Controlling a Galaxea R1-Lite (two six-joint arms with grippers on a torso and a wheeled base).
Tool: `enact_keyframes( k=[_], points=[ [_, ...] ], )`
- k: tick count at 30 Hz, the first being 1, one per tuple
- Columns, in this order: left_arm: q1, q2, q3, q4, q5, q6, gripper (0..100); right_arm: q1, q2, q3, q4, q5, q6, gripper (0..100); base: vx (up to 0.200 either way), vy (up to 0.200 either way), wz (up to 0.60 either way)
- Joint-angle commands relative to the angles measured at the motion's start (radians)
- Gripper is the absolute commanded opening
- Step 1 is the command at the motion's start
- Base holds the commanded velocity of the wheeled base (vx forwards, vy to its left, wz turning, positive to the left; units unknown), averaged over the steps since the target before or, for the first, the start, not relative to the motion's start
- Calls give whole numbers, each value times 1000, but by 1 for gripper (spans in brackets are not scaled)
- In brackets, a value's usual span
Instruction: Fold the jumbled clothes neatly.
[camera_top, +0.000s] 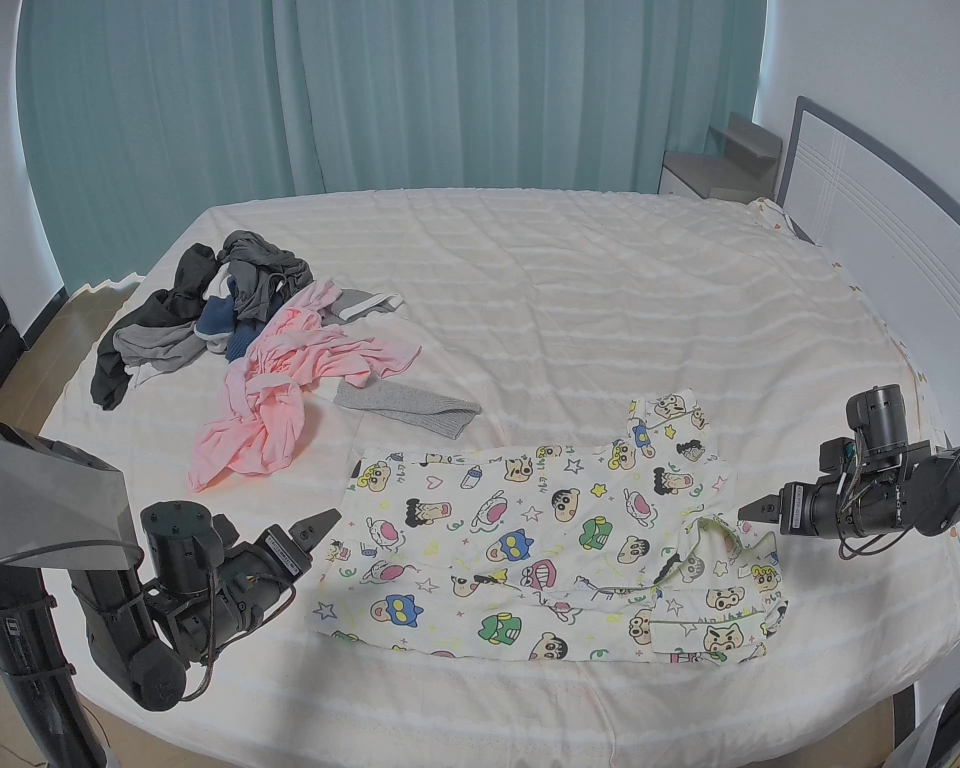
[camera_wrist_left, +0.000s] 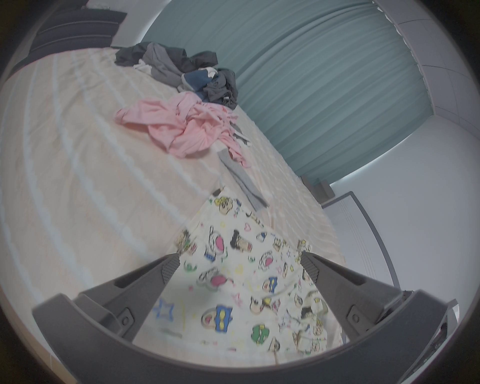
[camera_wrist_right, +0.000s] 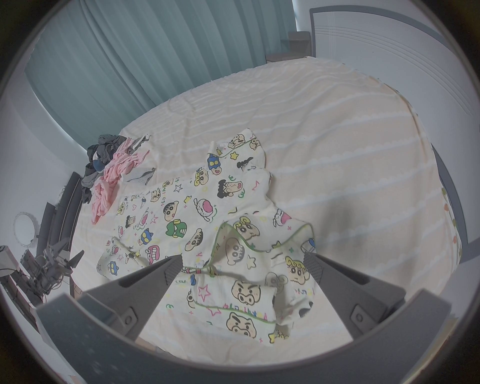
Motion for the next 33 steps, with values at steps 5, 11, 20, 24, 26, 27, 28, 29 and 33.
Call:
enact_keyframes(
  k=[5, 11, 20, 24, 26, 27, 28, 29, 33],
  points=[
    [-3, 18, -40, 19, 37, 1, 100, 16, 9, 6, 0, -1, 1, 100, 0, 0, 0],
    [-3, 18, -48, 19, 40, 3, 100, 16, 9, 10, 0, 1, 3, 100, 0, 0, 0],
    [23, 18, -266, 325, 38, 181, 100, 30, 12, 8, 0, 1, 3, 100, 0, 0, 0],
    [29, 15, -462, 609, 38, 213, 100, 44, 18, 8, 0, 1, 5, 100, 0, 0, 0],
    [38, 29, -625, 807, 35, 233, 100, 52, 16, 8, -1, -1, 3, 100, 0, 0, 0],
    [46, 44, -676, 852, 34, 250, 100, 52, 15, 8, -1, -1, 3, 100, 0, 0, 0],
    [56, 56, -718, 879, 26, 273, 100, 52, 10, 10, 0, -2, 3, 100, 0, 0, 0],
    [63, 64, -738, 888, 23, 285, 100, 52, 9, 10, 0, -2, 3, 100, 0, 0, 0],
    [87, 157, -858, 931, -14, 403, 100, 50, 6, 13, 0, -4, 3, 100, 0, 0, 0]
  ],
)
